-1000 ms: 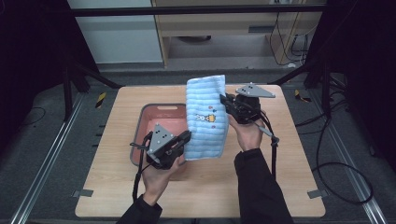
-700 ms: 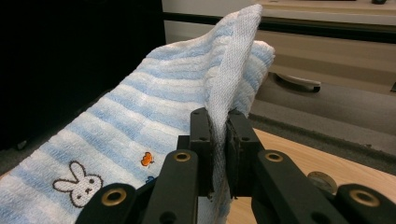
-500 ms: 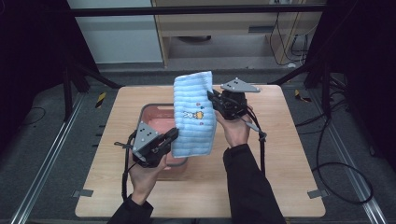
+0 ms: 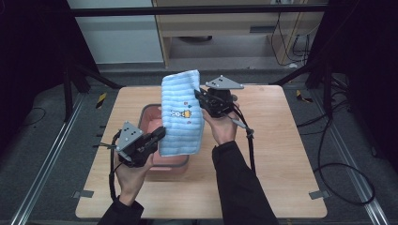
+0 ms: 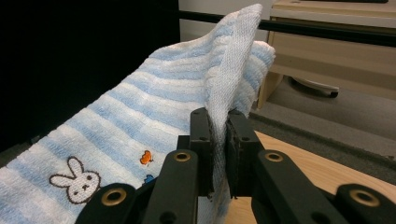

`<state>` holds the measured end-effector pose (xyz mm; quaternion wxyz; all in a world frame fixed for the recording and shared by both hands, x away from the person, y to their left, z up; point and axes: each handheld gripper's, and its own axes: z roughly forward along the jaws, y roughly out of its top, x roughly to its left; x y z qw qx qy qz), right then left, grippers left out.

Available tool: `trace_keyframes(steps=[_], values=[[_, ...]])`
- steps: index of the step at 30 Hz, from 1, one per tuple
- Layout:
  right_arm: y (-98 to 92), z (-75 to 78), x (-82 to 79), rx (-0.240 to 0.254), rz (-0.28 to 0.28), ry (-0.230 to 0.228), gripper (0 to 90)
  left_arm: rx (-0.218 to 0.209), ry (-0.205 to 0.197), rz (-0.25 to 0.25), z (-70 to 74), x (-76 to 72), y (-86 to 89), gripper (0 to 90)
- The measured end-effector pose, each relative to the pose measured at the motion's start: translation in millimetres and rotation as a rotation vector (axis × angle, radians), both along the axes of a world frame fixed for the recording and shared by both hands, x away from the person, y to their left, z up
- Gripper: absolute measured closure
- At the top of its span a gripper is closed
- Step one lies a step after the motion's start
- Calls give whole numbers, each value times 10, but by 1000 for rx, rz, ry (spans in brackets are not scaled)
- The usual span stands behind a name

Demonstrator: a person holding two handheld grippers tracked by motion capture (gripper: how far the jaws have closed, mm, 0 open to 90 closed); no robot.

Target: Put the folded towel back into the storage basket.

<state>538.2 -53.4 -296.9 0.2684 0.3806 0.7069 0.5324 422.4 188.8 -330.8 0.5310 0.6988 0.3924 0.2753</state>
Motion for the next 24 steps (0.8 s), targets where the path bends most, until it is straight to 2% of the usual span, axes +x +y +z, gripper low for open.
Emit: trace_keyframes(steps=[13,24], values=[[305,-43,92,-6,30,8,828,6,17,44,-40,14,255,870],[463,-206,196,-21,36,33,828,26,55,65,-172,103,353,870]])
